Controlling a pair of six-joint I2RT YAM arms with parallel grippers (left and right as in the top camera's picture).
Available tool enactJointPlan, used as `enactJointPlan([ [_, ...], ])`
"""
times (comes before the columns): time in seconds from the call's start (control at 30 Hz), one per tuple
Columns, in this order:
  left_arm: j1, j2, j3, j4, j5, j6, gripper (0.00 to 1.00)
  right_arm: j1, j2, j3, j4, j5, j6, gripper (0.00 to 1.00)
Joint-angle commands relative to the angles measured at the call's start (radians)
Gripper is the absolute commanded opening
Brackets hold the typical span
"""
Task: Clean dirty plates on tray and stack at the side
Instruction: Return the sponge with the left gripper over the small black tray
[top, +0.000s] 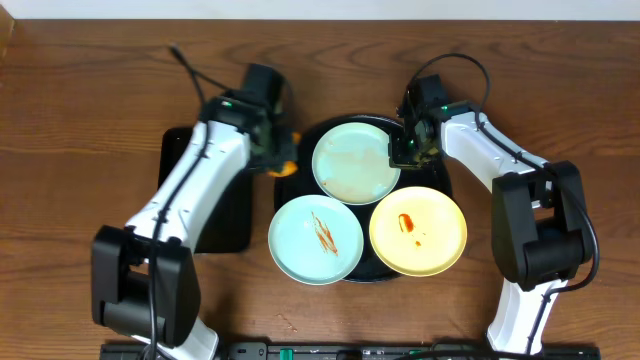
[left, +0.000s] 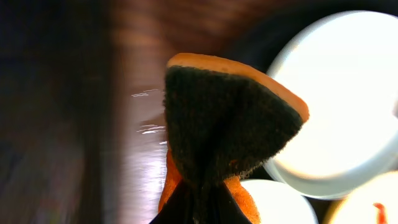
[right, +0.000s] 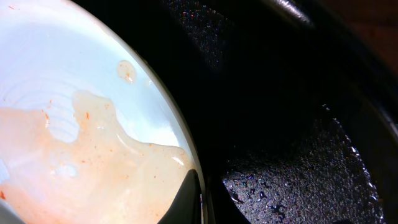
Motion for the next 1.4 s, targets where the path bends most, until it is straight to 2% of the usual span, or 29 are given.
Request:
enactJointPlan([
  [0.0,0.095,0.005,-0.006,-0.021,-0.109,0.014,0.07,0.006,0.017,-0.002,-0.009,0.036,-0.005,0.01],
  [0.13,0.165,0.02,-0.047,-0.019,-0.192,0.013,0.08,0.006,0.017,-0.002,-0.009,0.036,-0.005,0.01],
  [0.5,0.187,0.089,-0.152,0.011,-0.187,0.009,0.07,0.006,0.017,-0.002,-0.01,0.036,-0.005,0.01],
  [0.8,0.183,0.121,-0.152,0.077,0.026,0.059,0.08,0.006,0.017,-0.002,-0.013,0.036,-0.005,0.01],
  [0.97,0.176,0.121,-0.152,0.139,0.093,0.104,0.07,0.006,0.017,-0.002,-0.013,0.036,-0.005,0.01],
  [1.2,0.176,0.121,-0.152,0.206,0.179,0.106,0.07,0.006,0.017,-0.002,-0.013,0.036,-0.005,0.01],
  [1.37,0.176,0.121,-0.152,0.236,0.187,0.106,0.07,0.006,0.017,-0.002,-0.013,0.036,-0.005,0.01],
])
